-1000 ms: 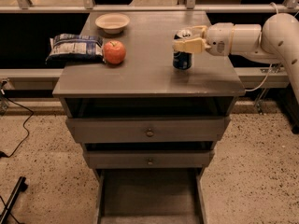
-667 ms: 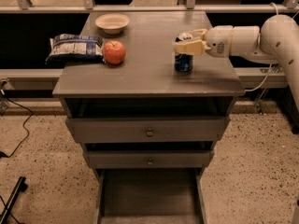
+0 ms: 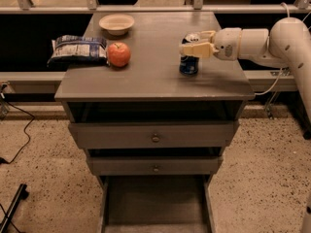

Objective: Pick pepsi can from bottom drawer and place on counter

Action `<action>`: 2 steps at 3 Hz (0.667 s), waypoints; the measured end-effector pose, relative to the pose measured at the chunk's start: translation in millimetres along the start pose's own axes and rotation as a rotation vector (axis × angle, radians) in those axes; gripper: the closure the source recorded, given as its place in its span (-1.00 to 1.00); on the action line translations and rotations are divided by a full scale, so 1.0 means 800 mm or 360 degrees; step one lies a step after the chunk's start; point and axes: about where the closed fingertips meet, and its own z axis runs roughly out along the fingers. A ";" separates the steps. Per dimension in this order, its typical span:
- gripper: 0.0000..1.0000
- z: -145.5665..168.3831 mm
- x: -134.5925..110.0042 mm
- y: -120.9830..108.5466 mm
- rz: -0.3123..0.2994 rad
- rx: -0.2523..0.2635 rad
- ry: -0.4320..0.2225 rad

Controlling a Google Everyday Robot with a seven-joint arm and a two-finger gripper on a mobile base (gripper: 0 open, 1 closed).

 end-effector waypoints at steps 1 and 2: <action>-0.99 0.004 0.000 0.001 0.0000 -0.0007 0.0000; -1.00 -0.005 -0.024 0.001 -0.0089 -0.0009 -0.0004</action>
Offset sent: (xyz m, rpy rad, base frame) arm -0.0006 -0.0130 0.0531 -0.0517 -0.1316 0.0216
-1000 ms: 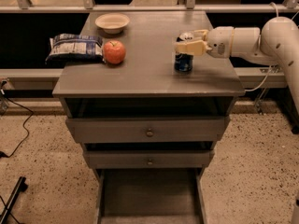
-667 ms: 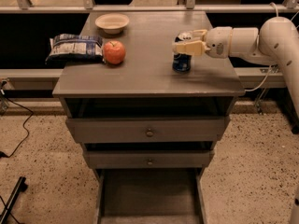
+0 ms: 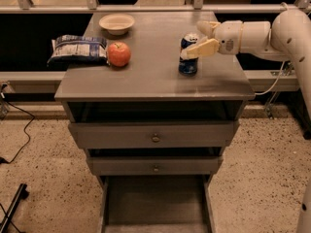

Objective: Pick pepsi can from bottom drawer and place on counter

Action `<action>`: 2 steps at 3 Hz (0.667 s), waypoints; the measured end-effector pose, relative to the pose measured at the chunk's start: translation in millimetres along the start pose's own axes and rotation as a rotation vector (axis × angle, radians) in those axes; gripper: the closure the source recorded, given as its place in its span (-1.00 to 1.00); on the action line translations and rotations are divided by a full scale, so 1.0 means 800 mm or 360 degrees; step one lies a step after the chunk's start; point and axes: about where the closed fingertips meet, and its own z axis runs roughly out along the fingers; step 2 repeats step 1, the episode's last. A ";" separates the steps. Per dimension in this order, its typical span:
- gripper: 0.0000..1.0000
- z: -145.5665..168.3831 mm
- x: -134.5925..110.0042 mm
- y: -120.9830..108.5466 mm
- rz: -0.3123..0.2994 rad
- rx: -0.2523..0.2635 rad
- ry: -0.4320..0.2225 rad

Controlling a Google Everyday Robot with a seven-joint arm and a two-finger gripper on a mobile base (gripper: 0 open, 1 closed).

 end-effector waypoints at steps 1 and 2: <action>-1.00 -0.052 -0.041 -0.004 -0.0167 0.0091 0.0060; -1.00 -0.052 -0.041 -0.004 -0.0167 0.0091 0.0060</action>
Offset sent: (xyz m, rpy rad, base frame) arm 0.0000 0.0000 0.0000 0.0000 0.0000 0.0000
